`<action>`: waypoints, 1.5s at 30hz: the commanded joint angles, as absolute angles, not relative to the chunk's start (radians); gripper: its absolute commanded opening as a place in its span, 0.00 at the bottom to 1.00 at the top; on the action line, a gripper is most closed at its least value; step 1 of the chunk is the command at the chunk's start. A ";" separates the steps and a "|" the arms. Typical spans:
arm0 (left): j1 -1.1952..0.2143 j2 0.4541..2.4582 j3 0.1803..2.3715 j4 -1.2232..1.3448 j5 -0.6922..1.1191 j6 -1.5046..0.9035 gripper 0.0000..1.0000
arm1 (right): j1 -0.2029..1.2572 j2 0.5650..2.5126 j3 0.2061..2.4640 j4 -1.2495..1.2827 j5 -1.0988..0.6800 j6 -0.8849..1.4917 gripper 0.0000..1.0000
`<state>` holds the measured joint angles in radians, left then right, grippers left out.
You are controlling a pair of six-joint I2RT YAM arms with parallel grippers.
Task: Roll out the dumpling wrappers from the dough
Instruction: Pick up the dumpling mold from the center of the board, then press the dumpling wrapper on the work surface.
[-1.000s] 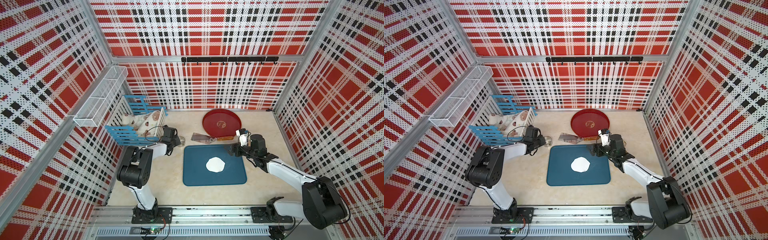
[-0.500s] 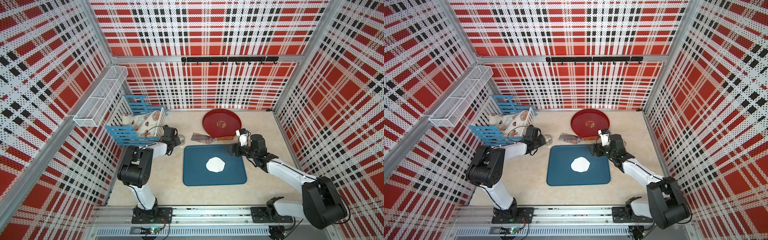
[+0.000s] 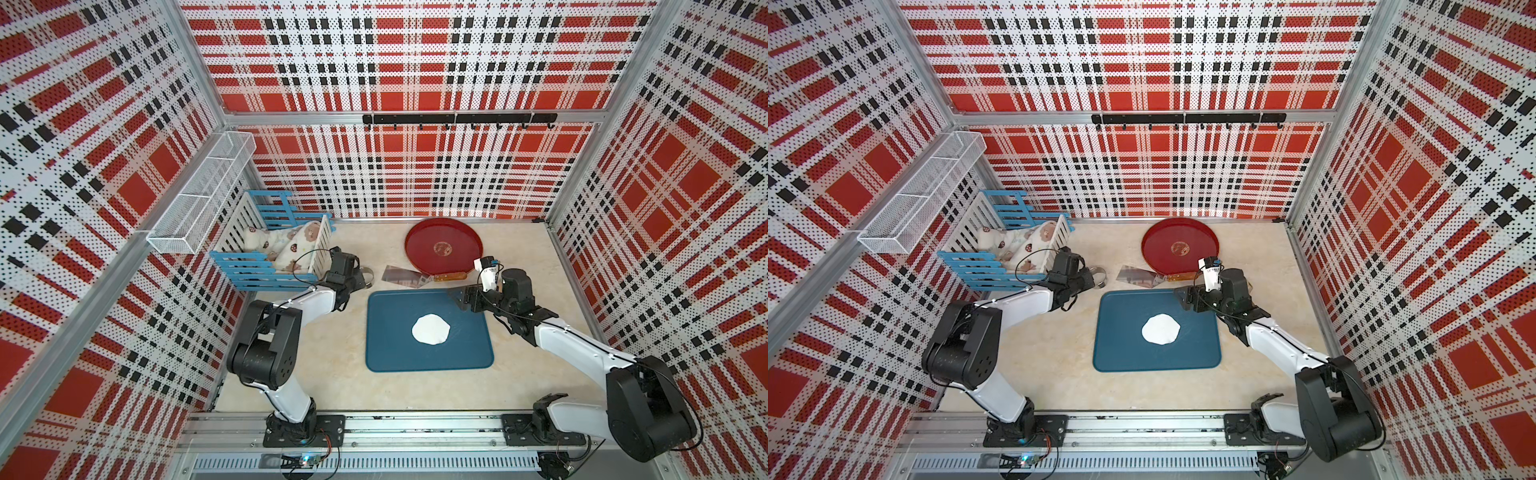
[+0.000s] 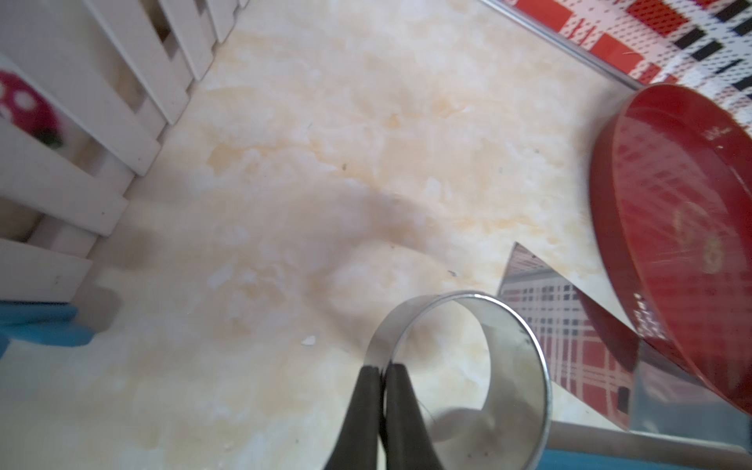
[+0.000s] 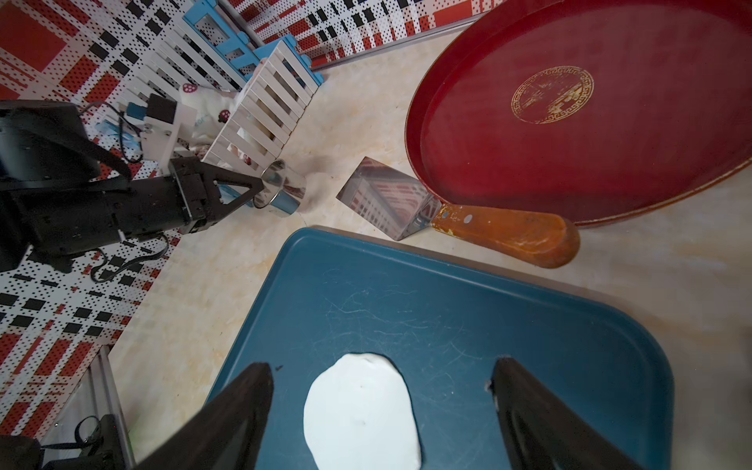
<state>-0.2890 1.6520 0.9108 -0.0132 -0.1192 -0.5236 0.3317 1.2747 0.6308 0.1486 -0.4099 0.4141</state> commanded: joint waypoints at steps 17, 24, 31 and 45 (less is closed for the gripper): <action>-0.702 1.447 0.911 -0.176 -0.203 -0.593 0.00 | 0.337 1.030 0.617 -0.021 -0.259 0.447 0.93; -0.824 1.491 0.937 -0.173 -0.242 -0.612 0.00 | 0.337 0.834 0.568 -0.184 -0.257 0.508 0.90; -0.898 1.540 0.976 -0.161 -0.258 -0.611 0.00 | 0.340 0.654 0.471 -0.225 -0.277 0.644 0.81; -0.959 1.613 0.971 -0.166 -0.277 -0.625 0.00 | 0.411 0.771 0.452 -0.150 -0.298 0.694 0.70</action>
